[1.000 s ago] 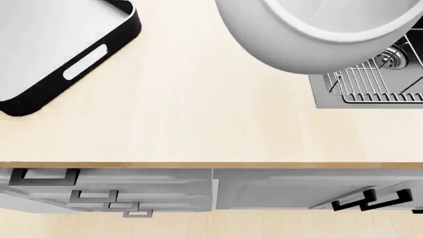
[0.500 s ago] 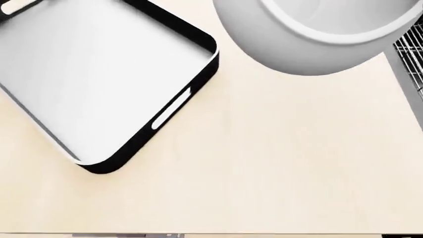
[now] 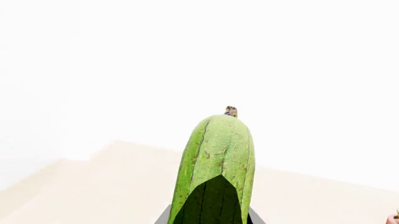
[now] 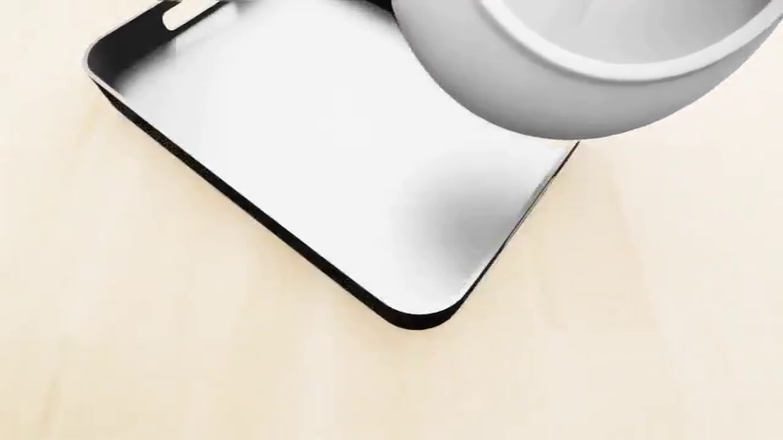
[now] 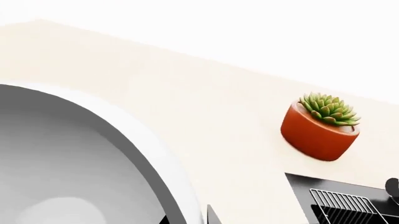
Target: Place the two vegetables and bowl onto the tray for setting up a vegetable dip station.
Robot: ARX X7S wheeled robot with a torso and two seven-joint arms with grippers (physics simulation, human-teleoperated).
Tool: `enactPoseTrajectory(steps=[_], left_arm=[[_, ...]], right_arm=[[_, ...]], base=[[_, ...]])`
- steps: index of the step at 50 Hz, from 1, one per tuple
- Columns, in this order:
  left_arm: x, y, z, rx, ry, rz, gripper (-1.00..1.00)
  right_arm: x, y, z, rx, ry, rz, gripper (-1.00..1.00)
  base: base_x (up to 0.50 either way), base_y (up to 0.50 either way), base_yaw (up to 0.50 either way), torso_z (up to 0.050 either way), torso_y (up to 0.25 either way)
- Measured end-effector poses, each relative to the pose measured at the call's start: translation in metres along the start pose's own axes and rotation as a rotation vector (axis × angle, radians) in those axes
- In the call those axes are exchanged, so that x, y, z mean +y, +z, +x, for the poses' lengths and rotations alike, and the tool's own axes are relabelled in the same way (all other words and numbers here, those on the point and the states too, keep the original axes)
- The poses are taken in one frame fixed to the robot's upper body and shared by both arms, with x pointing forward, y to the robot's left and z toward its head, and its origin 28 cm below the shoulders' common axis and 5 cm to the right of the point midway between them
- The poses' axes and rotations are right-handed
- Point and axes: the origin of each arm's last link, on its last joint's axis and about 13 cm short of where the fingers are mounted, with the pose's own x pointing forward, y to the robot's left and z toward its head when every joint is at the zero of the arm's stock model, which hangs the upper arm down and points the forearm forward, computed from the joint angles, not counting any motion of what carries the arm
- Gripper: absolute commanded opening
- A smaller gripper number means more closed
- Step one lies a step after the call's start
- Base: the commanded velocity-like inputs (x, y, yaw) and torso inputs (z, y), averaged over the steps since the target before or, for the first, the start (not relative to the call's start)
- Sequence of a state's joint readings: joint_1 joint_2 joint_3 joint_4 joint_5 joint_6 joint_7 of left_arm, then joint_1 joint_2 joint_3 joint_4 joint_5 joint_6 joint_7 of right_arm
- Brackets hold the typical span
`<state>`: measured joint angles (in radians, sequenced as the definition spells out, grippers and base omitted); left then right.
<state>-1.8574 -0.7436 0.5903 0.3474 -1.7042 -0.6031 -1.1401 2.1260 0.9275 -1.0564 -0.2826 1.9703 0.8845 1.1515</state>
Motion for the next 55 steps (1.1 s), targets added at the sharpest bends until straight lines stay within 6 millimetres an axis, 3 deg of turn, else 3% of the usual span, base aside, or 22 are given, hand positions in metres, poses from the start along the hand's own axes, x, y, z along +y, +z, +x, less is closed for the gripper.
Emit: enactPoseTrajectory(steps=[28, 55], left_arm=[[0.001, 0.001, 0.001, -0.004, 0.007, 0.0, -1.0], [0.004, 0.007, 0.002, -0.022, 0.031, -0.005, -1.0]], right_arm=[[0.002, -0.009, 0.007, 0.03, 0.012, 0.034, -1.0], [0.015, -0.021, 0.057, 0.181, 0.142, 0.081, -1.0]], base=[[0.0, 0.08, 0.0, 0.0, 0.001], [0.0, 0.0, 0.0, 0.0, 0.001]])
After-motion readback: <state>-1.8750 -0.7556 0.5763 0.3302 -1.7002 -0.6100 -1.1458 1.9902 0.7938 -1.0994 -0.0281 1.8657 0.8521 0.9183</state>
